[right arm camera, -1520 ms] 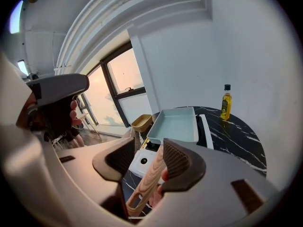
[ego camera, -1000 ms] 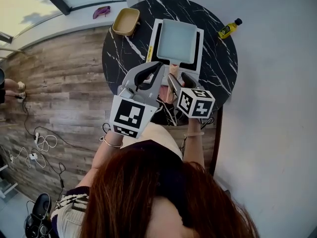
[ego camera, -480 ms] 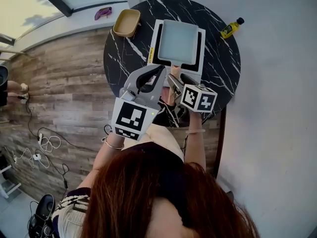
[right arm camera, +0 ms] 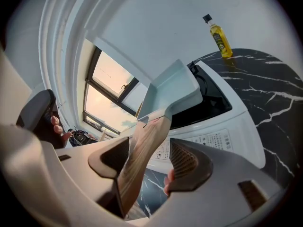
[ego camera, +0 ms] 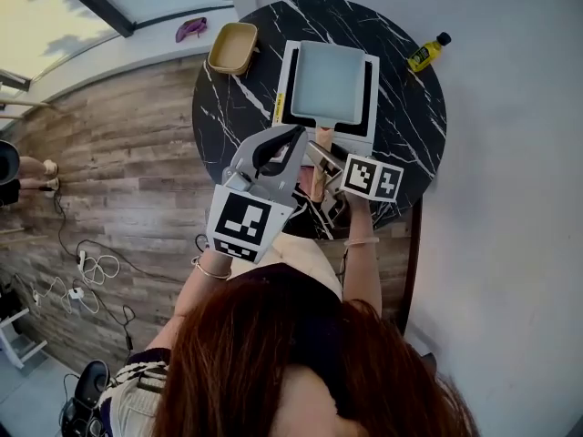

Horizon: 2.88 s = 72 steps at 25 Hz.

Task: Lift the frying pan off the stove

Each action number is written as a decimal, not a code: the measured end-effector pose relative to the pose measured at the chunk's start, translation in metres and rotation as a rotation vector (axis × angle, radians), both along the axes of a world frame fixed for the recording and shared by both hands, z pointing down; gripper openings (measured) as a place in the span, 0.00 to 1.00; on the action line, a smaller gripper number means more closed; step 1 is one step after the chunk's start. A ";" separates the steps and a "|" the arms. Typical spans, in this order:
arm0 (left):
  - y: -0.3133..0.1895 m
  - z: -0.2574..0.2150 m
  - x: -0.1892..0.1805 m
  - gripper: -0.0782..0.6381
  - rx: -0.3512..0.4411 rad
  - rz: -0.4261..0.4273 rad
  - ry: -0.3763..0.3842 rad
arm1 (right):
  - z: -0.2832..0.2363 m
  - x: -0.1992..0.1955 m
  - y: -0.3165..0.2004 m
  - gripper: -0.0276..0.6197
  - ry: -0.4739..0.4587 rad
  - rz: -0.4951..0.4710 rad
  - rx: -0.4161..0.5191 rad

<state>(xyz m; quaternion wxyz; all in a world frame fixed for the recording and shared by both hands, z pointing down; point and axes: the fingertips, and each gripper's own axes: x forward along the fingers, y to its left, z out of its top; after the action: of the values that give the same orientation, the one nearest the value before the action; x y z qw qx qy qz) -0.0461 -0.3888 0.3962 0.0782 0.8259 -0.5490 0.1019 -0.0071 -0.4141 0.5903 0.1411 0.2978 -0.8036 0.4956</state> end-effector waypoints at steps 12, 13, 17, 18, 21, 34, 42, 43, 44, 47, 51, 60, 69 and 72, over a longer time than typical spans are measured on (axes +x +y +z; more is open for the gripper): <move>-0.012 0.009 -0.009 0.13 -0.028 -0.003 -0.001 | 0.005 -0.019 0.000 0.41 -0.208 -0.007 -0.171; -0.012 0.010 -0.010 0.13 -0.030 -0.005 0.000 | 0.005 -0.021 0.000 0.40 -0.232 -0.009 -0.185; -0.011 0.012 -0.013 0.13 -0.035 -0.007 0.002 | 0.002 -0.027 0.002 0.35 -0.294 -0.023 -0.226; -0.011 0.012 -0.014 0.13 -0.037 -0.007 0.003 | 0.001 -0.028 0.003 0.33 -0.308 -0.027 -0.235; -0.010 0.013 -0.017 0.13 -0.041 -0.010 0.005 | 0.001 -0.031 0.005 0.27 -0.340 -0.031 -0.258; 0.002 0.007 -0.027 0.13 -0.026 -0.033 -0.011 | 0.001 -0.030 0.006 0.20 -0.348 0.007 -0.284; 0.009 0.001 -0.034 0.13 -0.009 -0.052 -0.016 | 0.002 -0.031 0.008 0.19 -0.316 0.027 -0.266; 0.010 0.000 -0.034 0.13 -0.007 -0.054 -0.015 | 0.002 -0.031 0.009 0.19 -0.314 0.027 -0.266; 0.011 -0.001 -0.035 0.13 -0.005 -0.055 -0.014 | 0.002 -0.031 0.009 0.19 -0.314 0.026 -0.266; 0.013 -0.003 -0.036 0.13 0.000 -0.059 -0.013 | -0.002 -0.032 0.011 0.19 -0.328 0.025 -0.268; 0.017 -0.004 -0.036 0.13 0.003 -0.061 -0.014 | -0.008 -0.030 0.013 0.19 -0.327 0.034 -0.247; 0.033 -0.011 -0.030 0.13 0.028 -0.056 -0.014 | -0.021 -0.020 0.028 0.19 -0.324 0.030 -0.209; 0.056 -0.021 -0.030 0.13 0.055 -0.057 -0.015 | -0.037 -0.018 0.050 0.19 -0.325 0.023 -0.183; 0.062 -0.025 -0.030 0.13 0.067 -0.057 -0.012 | -0.044 -0.017 0.056 0.20 -0.327 0.021 -0.170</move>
<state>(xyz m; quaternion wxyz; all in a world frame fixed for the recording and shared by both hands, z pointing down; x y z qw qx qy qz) -0.0758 -0.3268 0.3714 0.0501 0.8113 -0.5760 0.0865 -0.0244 -0.3583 0.5458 0.0281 0.2088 -0.7679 0.6050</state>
